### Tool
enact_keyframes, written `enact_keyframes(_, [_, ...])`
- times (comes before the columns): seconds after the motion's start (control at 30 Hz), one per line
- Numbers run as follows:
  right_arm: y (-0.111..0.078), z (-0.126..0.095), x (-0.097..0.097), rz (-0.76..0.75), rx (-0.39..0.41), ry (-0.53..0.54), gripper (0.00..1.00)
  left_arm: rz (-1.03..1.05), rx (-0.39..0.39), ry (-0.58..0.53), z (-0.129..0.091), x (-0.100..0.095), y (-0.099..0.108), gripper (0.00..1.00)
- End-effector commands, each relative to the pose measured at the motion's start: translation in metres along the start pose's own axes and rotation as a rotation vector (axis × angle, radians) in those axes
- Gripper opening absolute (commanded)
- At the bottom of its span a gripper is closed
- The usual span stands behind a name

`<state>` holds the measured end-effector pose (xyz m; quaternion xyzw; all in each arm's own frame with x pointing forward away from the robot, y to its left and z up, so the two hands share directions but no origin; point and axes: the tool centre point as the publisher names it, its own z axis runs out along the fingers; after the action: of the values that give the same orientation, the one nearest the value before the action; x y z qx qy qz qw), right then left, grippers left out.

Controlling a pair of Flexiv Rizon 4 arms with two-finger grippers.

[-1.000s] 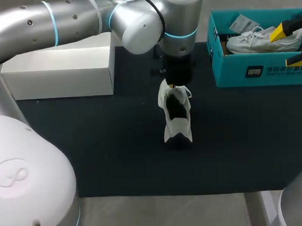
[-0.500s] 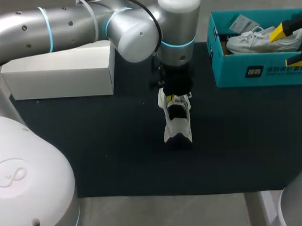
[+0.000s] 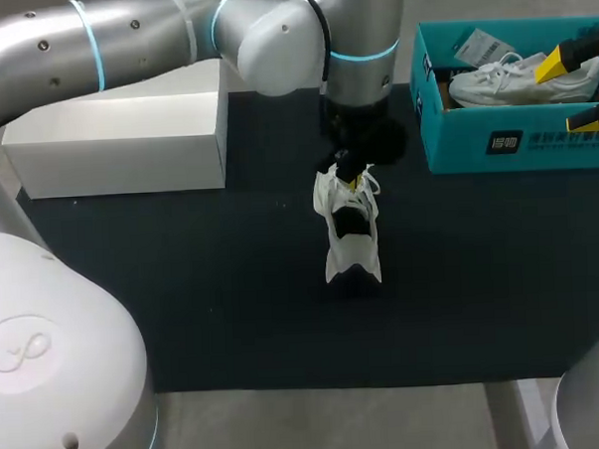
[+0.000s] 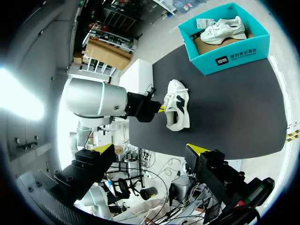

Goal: Take the shoe out of the shoebox, open the shoe tongue, remove and reinsert the insole, then place the shoe into the shoebox

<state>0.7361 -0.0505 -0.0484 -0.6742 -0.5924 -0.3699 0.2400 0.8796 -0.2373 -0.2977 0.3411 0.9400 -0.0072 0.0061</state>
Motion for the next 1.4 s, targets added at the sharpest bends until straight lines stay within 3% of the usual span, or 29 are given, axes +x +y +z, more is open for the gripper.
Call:
enact_keyframes(0.03, [0.001,0.001,0.000,0.001,0.002,-0.002,1.00,-0.018,0.021,-0.004,0.004,0.000,0.005,0.00])
enact_keyframes(0.53, [0.001,0.001,0.000,0.001,0.002,-0.002,1.00,-0.018,0.021,-0.004,0.004,0.000,0.005,0.00])
enact_keyframes(0.57, [0.001,0.001,0.000,0.001,0.002,-0.002,1.00,-0.152,-0.036,0.046,0.004,-0.002,0.008,0.00])
enact_keyframes(0.73, [0.001,0.001,0.000,0.001,0.002,-0.002,1.00,-0.476,-0.159,0.037,0.005,0.006,0.011,0.00])
enact_keyframes(0.83, [0.001,0.001,0.000,0.001,0.002,-0.002,1.00,-0.594,-0.181,0.001,0.002,0.013,0.005,0.00])
enact_keyframes(0.93, [0.001,0.001,0.000,0.001,0.002,-0.002,1.00,-0.646,-0.148,-0.016,-0.003,0.020,0.000,0.00])
enact_keyframes(1.3, [0.001,0.001,0.000,0.001,0.002,-0.002,1.00,-0.646,-0.148,-0.016,-0.003,0.020,0.000,0.00])
enact_keyframes(1.33, [0.001,0.001,0.000,0.001,0.002,-0.002,1.00,-0.658,-0.094,-0.071,-0.004,0.023,-0.001,0.00])
enact_keyframes(1.4, [0.001,0.001,0.000,0.001,0.002,-0.002,1.00,-0.649,0.059,-0.072,-0.005,0.030,-0.004,0.00])
